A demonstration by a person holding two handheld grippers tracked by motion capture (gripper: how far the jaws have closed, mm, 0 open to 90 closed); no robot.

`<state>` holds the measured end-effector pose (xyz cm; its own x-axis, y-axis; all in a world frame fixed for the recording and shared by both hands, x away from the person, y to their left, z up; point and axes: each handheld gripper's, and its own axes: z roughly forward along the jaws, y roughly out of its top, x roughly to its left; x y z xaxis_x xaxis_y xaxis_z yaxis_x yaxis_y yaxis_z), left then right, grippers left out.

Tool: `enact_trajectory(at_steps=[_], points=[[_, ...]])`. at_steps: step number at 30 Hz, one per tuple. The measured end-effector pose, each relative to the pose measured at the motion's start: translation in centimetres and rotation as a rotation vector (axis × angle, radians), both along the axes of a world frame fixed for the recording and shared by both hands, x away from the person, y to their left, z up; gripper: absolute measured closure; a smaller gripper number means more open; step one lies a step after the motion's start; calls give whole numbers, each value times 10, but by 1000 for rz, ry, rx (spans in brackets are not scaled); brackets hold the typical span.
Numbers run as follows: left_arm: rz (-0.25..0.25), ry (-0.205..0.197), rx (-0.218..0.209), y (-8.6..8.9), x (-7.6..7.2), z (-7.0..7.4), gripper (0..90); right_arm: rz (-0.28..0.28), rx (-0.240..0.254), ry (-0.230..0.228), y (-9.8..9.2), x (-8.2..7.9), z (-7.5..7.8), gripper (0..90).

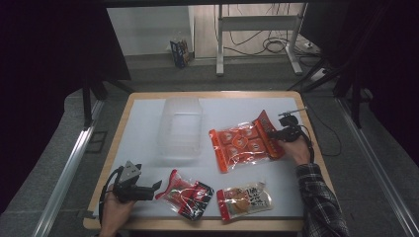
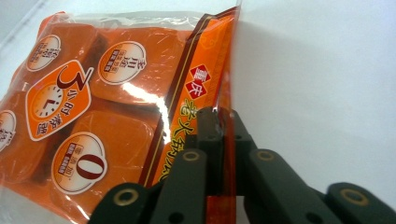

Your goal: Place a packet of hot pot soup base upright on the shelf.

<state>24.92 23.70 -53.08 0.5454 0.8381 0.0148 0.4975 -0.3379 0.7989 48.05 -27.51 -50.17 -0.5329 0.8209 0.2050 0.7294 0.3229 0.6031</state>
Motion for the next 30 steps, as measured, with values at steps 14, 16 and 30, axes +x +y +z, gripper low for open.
enact_trajectory(at_steps=[14,16,30], points=[[5,-10,9,0,0,0,40,2,-8,-29,6,-6,24,885],[5,-11,9,0,0,1,40,8,7,-38,6,-7,30,885],[14,-22,7,0,0,2,38,37,78,-93,14,-17,69,885]])
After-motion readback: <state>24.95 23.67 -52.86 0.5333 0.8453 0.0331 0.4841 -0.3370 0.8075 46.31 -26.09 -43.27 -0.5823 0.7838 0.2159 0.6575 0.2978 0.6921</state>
